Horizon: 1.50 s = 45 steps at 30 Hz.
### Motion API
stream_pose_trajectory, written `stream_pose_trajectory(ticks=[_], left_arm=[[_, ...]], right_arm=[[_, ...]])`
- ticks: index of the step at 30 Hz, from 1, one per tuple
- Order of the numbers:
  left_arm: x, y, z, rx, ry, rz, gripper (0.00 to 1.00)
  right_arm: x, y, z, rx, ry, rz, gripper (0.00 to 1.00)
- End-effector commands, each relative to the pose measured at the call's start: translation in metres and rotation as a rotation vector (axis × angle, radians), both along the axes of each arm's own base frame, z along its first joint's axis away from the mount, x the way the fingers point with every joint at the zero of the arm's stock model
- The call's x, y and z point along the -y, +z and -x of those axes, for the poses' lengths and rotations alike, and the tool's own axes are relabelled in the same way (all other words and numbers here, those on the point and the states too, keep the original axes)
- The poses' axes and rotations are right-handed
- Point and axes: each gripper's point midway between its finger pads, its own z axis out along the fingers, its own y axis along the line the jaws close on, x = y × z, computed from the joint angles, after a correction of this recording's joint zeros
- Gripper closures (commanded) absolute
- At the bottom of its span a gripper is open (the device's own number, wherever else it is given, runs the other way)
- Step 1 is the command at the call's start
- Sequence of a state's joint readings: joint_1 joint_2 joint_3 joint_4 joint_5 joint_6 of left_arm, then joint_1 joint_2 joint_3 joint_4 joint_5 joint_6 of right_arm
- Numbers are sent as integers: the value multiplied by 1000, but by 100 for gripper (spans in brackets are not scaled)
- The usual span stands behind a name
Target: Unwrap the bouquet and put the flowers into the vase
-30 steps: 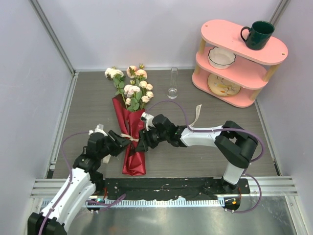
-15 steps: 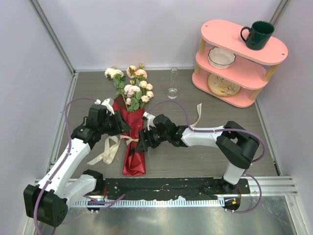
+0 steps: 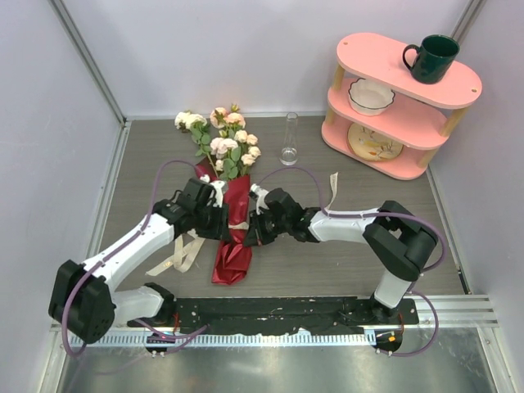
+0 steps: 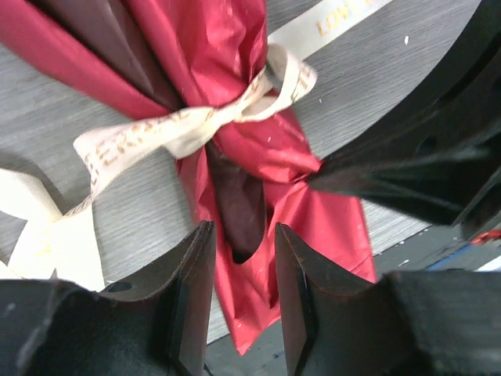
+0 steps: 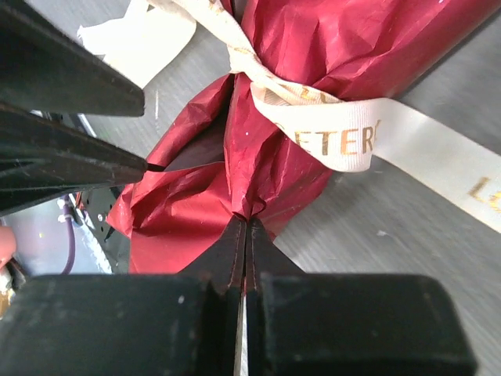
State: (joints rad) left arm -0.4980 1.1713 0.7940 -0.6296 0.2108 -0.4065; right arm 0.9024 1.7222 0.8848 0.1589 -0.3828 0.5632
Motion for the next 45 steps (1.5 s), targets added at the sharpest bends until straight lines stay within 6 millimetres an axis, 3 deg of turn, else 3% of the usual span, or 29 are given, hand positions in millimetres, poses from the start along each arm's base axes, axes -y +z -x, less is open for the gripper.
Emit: stream_pose_trajectory(ticks=[1,2,10,17,31,40,45], left_arm=[[14,14,-19,112,-116,-81,63],[15,12,-22,122,-138,-101,68],[37,5,-45,194,-201,-155,76],[43,-3,-61,200,-249,-202,71],[61,-18,-58,142,-285,-146,67],[62,-32,-51,96,-277,-144,75],[60,-36,-50,87,-271,-159,71]], right_arm=[[13,22,-8,52,21,-41,98],[16,20,-7,61,32,-31,98],[30,19,-5,62,37,-33,98],[34,19,-1,53,72,-59,99],[40,20,-3,47,75,-72,99],[40,17,-5,45,69,-70,99],[42,15,-5,45,61,-66,99]])
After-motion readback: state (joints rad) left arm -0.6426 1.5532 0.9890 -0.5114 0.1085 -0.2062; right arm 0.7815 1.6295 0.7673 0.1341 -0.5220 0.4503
